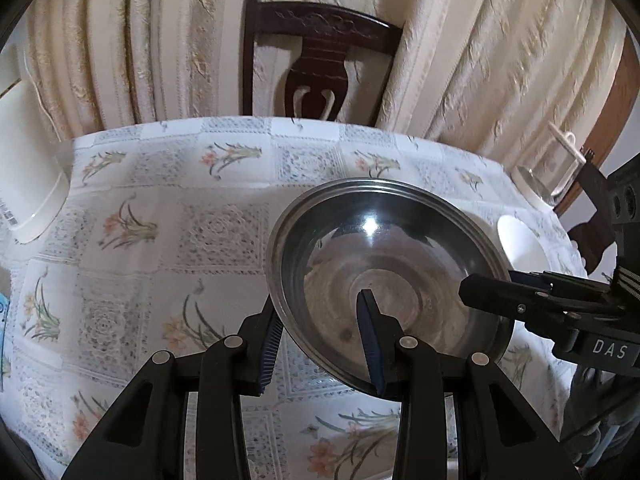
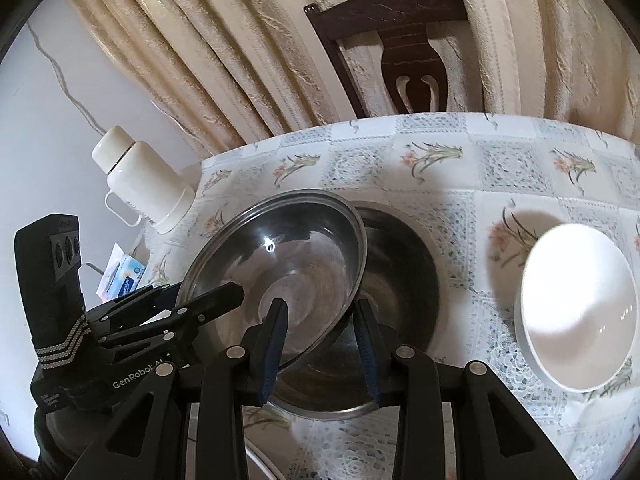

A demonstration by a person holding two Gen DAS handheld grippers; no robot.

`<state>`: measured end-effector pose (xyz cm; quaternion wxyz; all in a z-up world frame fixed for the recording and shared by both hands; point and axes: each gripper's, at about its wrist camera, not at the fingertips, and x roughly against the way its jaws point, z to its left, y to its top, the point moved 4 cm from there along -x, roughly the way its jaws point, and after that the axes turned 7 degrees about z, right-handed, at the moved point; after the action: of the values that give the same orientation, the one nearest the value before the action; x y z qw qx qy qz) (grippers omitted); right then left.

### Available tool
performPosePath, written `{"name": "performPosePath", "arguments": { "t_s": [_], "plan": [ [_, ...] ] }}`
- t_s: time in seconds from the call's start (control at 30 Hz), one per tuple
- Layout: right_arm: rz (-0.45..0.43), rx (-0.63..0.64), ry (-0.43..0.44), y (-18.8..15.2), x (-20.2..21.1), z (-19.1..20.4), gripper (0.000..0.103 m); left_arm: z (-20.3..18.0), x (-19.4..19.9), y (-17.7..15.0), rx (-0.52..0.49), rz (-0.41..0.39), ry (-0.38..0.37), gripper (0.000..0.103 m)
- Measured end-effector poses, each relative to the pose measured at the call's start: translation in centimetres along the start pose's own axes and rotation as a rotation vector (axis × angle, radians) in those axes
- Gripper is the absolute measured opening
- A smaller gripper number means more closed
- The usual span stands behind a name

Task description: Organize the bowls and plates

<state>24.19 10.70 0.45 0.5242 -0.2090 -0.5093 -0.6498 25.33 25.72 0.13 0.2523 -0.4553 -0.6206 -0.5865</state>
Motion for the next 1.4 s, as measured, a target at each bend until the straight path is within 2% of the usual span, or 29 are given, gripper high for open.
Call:
{"name": "performPosePath", "arguments": {
  "t_s": [0.2, 0.33, 1.07, 1.4],
  "plan": [
    [0.002, -0.018, -0.009, -0.2, -0.2, -1.0, 0.037, -0.8, -0.5, 0.0, -0.020, 0.017, -0.001, 0.041],
    [-0.006, -0.024, -0.026, -0.4, -0.1, -1.5, 0.038, -1.0, -0.8, 0.0, -0.024, 0.031, 0.002, 0.050],
    [-0.051, -0.069, -0.011, -1.2, 1.5, -3.3, 0.038, -1.7, -0.7, -0.4, -0.023, 0.051, 0.027, 0.052],
    [-0.058, -0.093, 0.001, -2.3, 2.2, -4.4, 0.038, -2.3, -0.3, -0.6, -0.023, 0.056, 0.042, 0.057]
  ]
}}
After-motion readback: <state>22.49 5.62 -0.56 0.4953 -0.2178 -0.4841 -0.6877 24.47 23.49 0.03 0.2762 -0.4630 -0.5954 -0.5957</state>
